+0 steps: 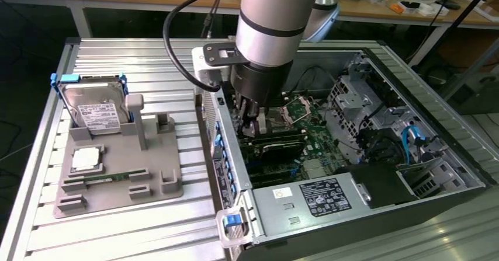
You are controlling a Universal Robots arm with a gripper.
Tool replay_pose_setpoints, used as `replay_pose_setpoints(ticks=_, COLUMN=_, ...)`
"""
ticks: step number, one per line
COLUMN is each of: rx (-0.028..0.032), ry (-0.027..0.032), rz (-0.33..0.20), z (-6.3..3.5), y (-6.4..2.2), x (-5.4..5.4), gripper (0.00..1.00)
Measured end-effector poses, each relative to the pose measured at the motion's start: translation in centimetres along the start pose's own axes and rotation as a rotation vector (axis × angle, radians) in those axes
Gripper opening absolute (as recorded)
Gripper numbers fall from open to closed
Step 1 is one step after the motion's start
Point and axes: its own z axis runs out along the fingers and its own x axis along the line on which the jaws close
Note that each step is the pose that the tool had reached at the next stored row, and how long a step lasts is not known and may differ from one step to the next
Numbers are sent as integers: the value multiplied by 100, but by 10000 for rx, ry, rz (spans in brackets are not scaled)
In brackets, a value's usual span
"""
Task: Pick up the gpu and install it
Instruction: 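Press down on the gpu until it lock into place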
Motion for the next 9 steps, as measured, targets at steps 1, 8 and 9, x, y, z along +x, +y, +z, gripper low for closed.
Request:
replay_pose_setpoints(ticks=1, rx=-1, ry=1, rz=0, z=1, y=-14, x=0, gripper=11)
replay_pose_setpoints(ticks=8, rx=0, ry=0, rz=0, z=7, y=-32, x=0, gripper=11)
replay_pose_setpoints(ticks=9, rx=0, ry=1, rz=0, z=7, y=-32, x=0, gripper=11)
